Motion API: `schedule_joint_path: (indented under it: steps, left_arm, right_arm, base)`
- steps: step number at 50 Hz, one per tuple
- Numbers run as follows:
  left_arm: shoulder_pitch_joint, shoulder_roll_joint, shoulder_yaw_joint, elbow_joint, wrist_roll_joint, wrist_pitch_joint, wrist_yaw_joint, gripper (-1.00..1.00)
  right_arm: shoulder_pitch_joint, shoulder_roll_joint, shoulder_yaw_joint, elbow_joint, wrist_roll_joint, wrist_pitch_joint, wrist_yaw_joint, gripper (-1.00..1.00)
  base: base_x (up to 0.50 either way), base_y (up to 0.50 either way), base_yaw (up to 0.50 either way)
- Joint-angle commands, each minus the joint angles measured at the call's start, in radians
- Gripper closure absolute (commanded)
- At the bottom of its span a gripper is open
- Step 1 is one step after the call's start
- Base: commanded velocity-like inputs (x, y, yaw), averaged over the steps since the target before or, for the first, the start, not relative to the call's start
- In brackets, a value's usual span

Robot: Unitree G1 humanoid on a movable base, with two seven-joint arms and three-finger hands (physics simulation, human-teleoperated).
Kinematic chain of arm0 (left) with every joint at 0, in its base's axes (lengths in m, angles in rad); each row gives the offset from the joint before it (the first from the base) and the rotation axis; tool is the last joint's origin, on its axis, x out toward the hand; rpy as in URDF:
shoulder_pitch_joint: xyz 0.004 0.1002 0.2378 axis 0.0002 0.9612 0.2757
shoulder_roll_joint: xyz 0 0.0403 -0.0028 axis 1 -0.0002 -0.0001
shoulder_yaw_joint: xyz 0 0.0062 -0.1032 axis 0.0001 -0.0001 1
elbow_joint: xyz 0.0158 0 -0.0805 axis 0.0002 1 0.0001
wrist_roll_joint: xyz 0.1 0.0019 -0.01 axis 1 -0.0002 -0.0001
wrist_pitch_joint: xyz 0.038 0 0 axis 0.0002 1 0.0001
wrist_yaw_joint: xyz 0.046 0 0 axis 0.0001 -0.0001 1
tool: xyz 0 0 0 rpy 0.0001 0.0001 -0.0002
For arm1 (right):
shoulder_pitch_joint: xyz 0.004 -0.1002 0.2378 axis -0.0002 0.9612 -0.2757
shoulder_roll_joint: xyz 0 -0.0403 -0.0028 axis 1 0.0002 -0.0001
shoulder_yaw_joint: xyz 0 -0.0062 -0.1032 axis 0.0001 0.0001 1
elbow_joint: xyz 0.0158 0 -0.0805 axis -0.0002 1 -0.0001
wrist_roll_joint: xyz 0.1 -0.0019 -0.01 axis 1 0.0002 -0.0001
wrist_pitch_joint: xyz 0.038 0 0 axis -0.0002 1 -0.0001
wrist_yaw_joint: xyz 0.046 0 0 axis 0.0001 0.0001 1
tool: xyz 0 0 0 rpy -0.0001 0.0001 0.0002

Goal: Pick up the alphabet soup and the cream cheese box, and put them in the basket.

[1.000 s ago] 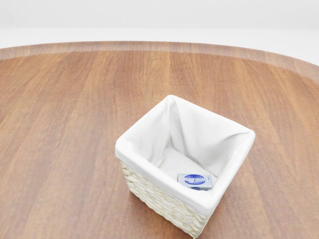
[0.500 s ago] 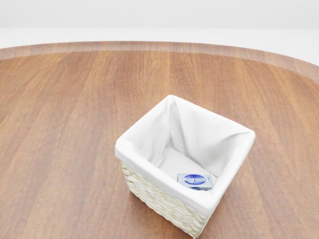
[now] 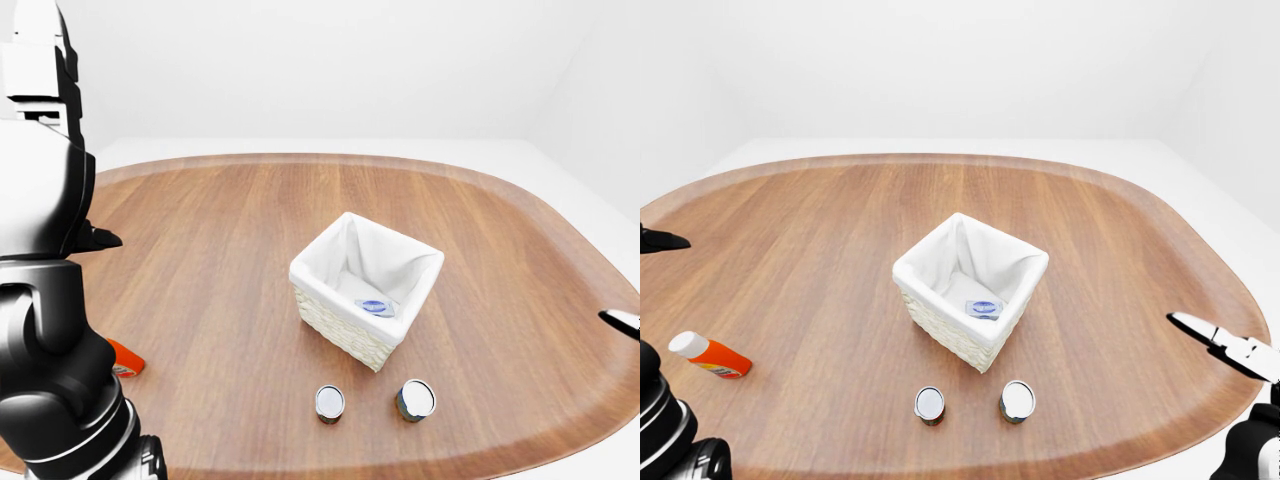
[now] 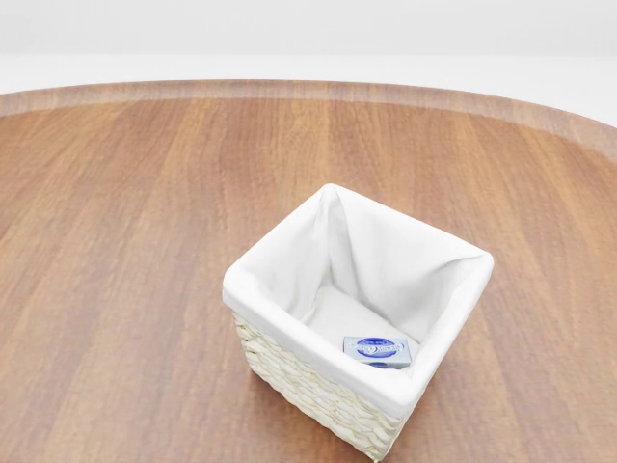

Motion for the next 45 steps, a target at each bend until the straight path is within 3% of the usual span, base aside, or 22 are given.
schedule_joint_path:
  steps: [1, 14, 19, 45]
  left_arm:
    - [0.001, 0.0, 0.0, 0.001, -0.002, 0.0, 0.005, -1.0]
    - [0.008, -0.002, 0.001, 0.004, -0.007, 0.0, 0.018, -1.0]
    - [0.009, -0.002, 0.001, 0.007, -0.004, 0.0, 0.02, -1.0]
    - [0.01, -0.003, 0.002, -0.009, -0.011, 0.0, 0.014, -1.0]
  right_arm:
    - [-0.009, 0.007, 0.041, 0.006, -0.068, 0.0, -0.013, -1.0]
    - [-0.013, 0.014, 0.08, 0.044, -0.196, 0.0, -0.049, -1.0]
    - [-0.013, 0.011, 0.042, 0.05, -0.015, 0.0, 0.026, -1.0]
    - [-0.005, 0.008, 0.061, 0.054, -0.062, 0.0, 0.007, -1.0]
  base:
    - [0.0, 0.0, 0.0]
    - [0.0, 0.0, 0.0]
    - [0.0, 0.0, 0.0]
    - [0.0, 0.0, 0.0]
